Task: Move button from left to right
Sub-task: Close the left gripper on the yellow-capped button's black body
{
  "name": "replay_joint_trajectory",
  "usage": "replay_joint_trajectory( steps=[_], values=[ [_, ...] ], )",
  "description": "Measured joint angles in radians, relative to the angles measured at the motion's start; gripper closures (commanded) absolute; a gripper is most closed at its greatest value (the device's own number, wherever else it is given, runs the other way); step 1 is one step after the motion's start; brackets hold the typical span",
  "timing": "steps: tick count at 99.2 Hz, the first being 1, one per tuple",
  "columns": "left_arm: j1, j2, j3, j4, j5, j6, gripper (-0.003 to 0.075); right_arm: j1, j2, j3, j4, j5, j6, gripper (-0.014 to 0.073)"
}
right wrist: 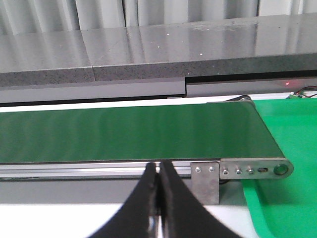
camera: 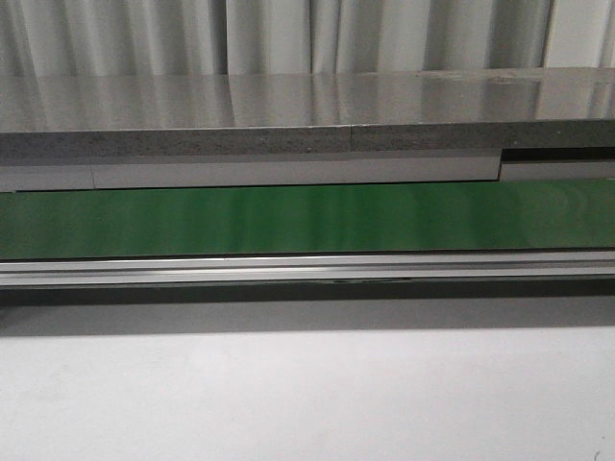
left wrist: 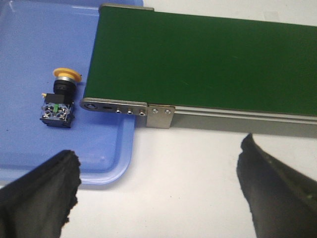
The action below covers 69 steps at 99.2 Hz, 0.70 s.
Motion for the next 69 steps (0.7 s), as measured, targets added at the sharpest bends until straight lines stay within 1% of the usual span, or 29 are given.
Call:
replay_joint_trajectory(
  steps=[16, 43, 57, 69],
  values=[
    [0.081, 0.108, -0.074, -0.001, -0.009, -0.002, 0.0121, 0.000, 0.000, 0.000, 0.000, 0.000, 0.000, 0.0662],
    [0.250, 0.380, -0.194, -0.002, -0.017, 0.042, 0.0121, 0.000, 0.000, 0.000, 0.000, 0.000, 0.000, 0.0662],
    [0.313, 0.530, -0.257, -0.002, -0.030, 0.058, 0.0121, 0.000, 0.000, 0.000, 0.000, 0.000, 0.000, 0.0662],
    [0.340, 0.648, -0.308, -0.002, -0.035, 0.060, 0.0121, 0.000, 0.000, 0.000, 0.000, 0.000, 0.000, 0.0662]
  ],
)
